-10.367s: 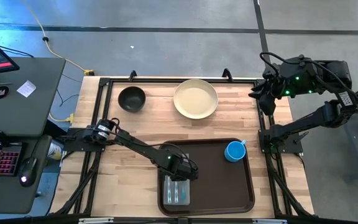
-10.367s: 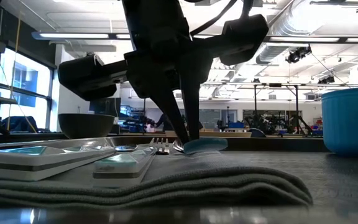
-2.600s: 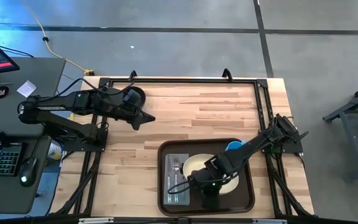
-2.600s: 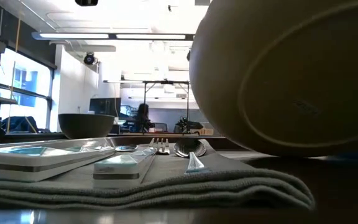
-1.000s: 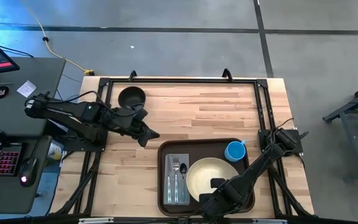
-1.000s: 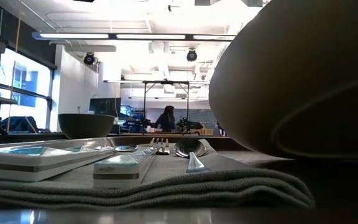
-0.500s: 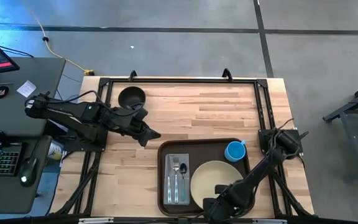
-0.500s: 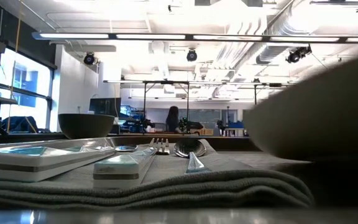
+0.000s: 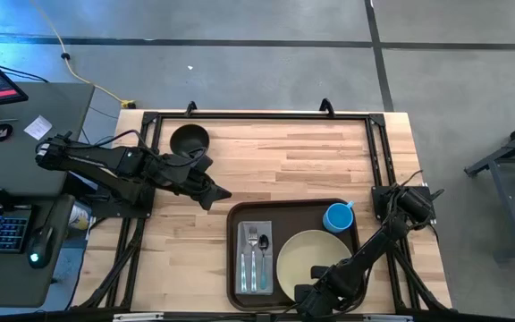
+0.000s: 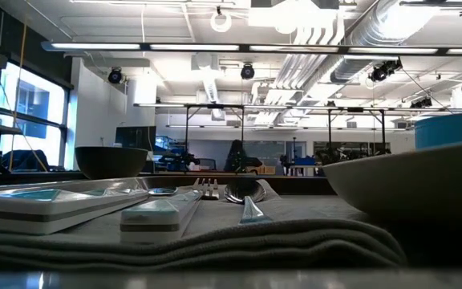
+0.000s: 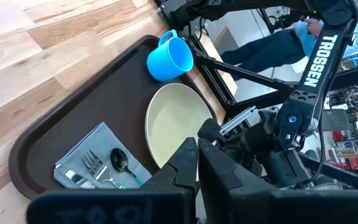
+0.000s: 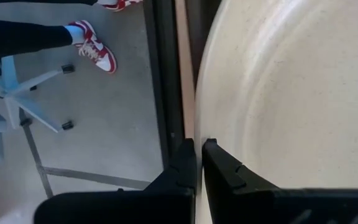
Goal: Set up tray
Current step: Put the white plate on the brown tray to the right side of the blue spoon
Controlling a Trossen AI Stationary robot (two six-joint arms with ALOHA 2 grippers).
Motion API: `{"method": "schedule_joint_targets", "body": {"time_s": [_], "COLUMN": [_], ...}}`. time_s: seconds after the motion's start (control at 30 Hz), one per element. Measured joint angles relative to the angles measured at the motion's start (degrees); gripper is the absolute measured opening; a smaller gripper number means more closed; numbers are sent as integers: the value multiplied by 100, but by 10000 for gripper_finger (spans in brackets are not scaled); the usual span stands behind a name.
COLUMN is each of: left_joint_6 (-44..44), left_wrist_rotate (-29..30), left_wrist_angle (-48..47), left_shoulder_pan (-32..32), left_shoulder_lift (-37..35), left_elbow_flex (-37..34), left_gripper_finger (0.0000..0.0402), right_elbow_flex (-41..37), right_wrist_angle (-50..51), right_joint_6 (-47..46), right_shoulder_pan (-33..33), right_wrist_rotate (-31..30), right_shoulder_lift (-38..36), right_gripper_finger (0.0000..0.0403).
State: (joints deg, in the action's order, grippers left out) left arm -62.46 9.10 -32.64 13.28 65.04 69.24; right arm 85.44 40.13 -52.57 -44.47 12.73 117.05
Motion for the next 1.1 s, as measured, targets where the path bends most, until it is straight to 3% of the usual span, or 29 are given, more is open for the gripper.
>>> {"method": "schedule_joint_targets", "body": {"time_s": [0.47, 0.9, 1.1], "left_joint_6": [-15, -39, -34], "left_wrist_rotate": [0, -4, -4], "left_wrist_angle": [2, 2, 2], "left_shoulder_pan": [0, 0, 0], "left_shoulder_lift": [0, 0, 0], "left_elbow_flex": [2, 2, 0], "left_gripper_finger": [51, 51, 51], "right_elbow_flex": [-19, -19, -26], "right_wrist_angle": [-12, 108, 10], "right_joint_6": [433, 588, 456], "right_shoulder_pan": [462, 470, 473], "right_wrist_rotate": [-180, -343, -252], "right_shoulder_lift": [4, 7, 27], "right_gripper_finger": [7, 10, 63]}}
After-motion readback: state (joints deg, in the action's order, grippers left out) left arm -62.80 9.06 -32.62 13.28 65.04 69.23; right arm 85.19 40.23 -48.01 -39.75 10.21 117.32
